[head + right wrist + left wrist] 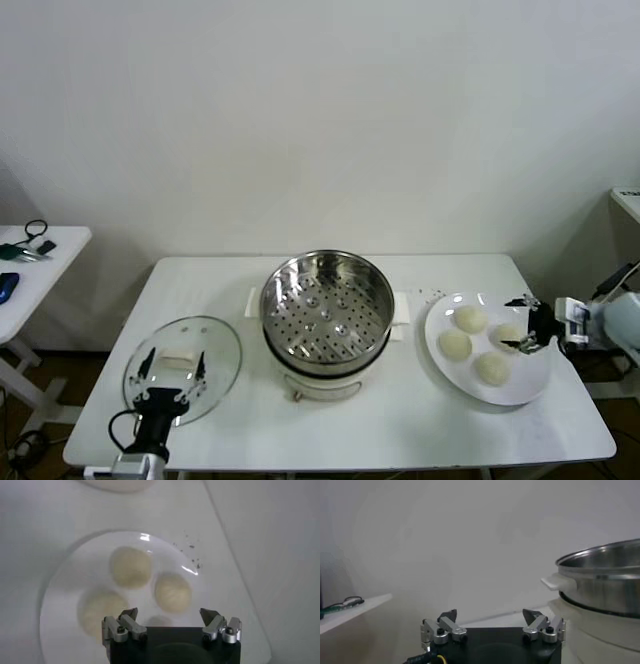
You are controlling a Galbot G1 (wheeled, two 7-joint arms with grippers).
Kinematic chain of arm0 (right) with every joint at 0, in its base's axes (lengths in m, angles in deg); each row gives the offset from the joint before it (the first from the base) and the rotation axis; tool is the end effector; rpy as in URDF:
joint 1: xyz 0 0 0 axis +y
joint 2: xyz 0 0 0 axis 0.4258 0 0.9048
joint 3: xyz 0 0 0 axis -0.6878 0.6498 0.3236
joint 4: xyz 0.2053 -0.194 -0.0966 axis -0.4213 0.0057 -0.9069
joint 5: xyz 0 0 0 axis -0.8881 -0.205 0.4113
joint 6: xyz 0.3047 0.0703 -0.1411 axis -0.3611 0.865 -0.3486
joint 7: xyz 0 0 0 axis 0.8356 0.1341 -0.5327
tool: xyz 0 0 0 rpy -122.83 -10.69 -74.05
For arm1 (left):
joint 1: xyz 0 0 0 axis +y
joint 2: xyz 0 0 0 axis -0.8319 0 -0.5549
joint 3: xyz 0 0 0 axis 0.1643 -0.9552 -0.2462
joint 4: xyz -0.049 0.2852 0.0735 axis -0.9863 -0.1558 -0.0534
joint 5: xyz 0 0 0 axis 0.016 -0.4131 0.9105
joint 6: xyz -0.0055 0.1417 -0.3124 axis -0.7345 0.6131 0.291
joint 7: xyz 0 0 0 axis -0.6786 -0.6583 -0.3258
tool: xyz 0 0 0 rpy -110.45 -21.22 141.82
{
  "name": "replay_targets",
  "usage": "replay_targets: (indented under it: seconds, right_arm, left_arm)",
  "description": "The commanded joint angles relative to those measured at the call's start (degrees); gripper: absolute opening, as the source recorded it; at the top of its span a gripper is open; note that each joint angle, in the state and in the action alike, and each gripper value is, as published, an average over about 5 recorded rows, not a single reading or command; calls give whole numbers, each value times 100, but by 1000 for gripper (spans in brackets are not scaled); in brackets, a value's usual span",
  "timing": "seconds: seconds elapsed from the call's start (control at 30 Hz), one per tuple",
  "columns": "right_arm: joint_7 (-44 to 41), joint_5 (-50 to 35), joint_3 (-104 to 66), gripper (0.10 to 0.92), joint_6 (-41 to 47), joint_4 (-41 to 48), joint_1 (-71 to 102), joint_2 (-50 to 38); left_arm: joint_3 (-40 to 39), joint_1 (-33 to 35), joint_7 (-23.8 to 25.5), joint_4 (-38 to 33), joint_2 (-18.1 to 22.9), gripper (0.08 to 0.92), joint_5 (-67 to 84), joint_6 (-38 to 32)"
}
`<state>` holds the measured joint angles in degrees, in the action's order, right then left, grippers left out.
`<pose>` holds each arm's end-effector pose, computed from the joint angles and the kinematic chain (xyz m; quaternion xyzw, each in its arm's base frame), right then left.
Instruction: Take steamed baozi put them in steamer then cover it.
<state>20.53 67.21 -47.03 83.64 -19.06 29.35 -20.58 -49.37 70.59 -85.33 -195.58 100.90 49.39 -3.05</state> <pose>0.4211 -0.2509 -0.1783 0.4303 -0.6669 0.4910 0.3592 0.1579 0.0639 -0.2992 0.0295 -0.9919 -0.1123 0.0511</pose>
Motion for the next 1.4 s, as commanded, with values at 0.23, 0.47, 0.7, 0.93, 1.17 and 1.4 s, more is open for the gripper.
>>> replay_targets:
  seconds: [0.23, 0.47, 0.7, 0.93, 1.17, 1.4]
  right_arm:
    - [-893, 819, 2902, 823, -591, 2018, -2880, 1222]
    - [-955, 917, 3199, 823, -725, 2494, -2981, 1767]
    - [-954, 937, 3319, 823, -761, 2828, -2910, 2073]
    - [-837, 1001, 3225, 823, -789, 3073, -2757, 2277]
    - [-774, 1114, 3100, 823, -828, 3223, -2645, 2417]
    - [-768, 1226, 3023, 823, -863, 3365, -2607, 2537]
  left_arm:
    - [-29, -100, -8, 134, -36, 823, 29, 92]
    - [0, -135, -6, 198, -53, 823, 21, 117]
    - [30, -129, -3, 255, -71, 823, 20, 112]
    - [41, -124, 16, 300, -92, 823, 16, 102]
    - [14, -166, 22, 327, -86, 823, -7, 108]
    - [-5, -161, 19, 330, -51, 823, -41, 98]
